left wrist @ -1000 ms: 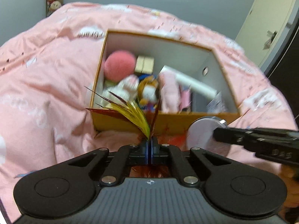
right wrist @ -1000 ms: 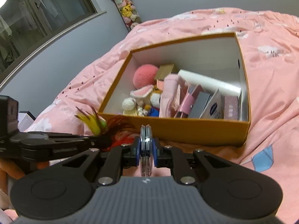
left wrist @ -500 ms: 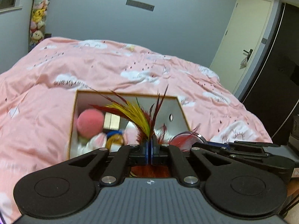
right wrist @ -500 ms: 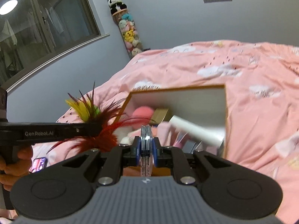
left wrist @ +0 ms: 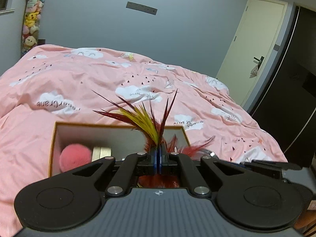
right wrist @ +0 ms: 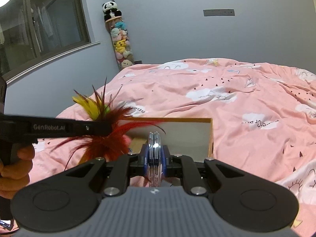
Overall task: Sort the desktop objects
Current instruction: 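Lift and carry the feather toy with the left gripper while the right gripper carries the mirror, then lower the feather toy into the box with the left gripper while the right gripper lowers the mirror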
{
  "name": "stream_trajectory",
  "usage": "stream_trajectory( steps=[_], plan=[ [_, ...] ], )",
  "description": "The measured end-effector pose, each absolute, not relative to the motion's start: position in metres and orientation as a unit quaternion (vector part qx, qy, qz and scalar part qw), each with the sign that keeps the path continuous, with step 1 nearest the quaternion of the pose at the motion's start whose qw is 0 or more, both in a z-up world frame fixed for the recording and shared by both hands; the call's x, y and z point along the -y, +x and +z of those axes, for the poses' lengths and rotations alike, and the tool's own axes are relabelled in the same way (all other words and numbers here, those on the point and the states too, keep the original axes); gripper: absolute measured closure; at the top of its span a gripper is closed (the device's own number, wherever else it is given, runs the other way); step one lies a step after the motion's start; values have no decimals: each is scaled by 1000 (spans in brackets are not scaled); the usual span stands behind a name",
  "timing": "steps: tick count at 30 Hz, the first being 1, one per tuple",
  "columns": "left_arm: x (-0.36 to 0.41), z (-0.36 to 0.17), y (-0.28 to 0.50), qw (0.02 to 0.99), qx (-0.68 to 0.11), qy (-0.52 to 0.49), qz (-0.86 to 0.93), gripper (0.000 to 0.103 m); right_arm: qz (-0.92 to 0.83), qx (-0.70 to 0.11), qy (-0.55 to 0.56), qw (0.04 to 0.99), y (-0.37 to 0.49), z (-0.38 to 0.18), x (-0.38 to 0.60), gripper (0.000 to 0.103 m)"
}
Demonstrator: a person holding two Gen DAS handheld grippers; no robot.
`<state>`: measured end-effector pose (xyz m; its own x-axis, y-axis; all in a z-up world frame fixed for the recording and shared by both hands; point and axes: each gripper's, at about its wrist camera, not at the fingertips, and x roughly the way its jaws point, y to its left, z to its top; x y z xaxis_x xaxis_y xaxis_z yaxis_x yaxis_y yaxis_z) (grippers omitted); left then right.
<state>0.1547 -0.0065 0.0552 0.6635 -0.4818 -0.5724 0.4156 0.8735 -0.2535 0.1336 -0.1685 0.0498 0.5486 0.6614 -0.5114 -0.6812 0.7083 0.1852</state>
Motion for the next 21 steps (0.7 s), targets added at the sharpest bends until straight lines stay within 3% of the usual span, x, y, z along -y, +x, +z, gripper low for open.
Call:
stream_trajectory(
  steps=[9, 21],
  plan=[
    [22, 49, 198, 913, -325, -42, -244, 101, 358, -290, -26, 887, 170, 36, 154, 89],
    [45, -4, 245, 899, -374, -36, -223, 101, 344, -313, -51, 884, 208, 9, 131, 89]
  ],
)
